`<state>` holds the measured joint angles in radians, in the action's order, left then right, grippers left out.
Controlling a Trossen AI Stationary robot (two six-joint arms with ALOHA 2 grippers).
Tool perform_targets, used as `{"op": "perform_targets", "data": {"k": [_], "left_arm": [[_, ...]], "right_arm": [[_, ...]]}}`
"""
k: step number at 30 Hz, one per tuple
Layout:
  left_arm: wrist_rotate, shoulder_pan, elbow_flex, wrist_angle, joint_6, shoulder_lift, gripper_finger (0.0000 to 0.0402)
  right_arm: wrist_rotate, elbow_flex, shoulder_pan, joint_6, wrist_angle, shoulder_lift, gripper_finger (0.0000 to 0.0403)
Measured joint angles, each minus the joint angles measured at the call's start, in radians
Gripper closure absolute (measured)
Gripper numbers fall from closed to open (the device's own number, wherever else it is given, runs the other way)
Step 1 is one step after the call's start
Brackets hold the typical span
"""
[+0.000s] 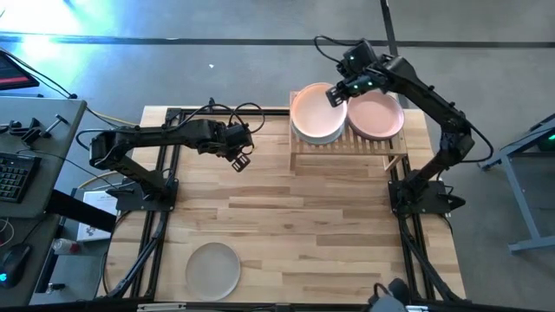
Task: Place and stack plates onto a shelf
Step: Stack the light orange plate on top of the light blue plate on the shelf
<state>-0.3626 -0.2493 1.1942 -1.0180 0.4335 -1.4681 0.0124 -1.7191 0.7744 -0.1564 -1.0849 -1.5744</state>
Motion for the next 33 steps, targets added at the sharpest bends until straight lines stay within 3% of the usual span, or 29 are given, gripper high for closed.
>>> {"op": "perform_targets", "data": {"k": [14,21,24,33], "left_arm": [[0.000,0.000,0.000,0.000,0.000,0.000,0.0323],[0.000,0.000,0.000,0.002,0.007,0.000,0.0323],[0.000,0.000,0.000,0.002,0.008,0.000,0.0323],[0.000,0.000,0.000,0.004,0.008,0.000,0.0323]], "right_arm": [[-0.082,0.002,0.001,-0.041,-0.037,0.211,0.0403],[-0.060,0.251,-0.023,-0.105,0.204,0.302,0.0403],[-0.018,0.292,0.006,-0.136,0.317,0.340,0.0403],[0.013,0.303,0.014,-0.142,0.329,0.278,0.0403]]}}
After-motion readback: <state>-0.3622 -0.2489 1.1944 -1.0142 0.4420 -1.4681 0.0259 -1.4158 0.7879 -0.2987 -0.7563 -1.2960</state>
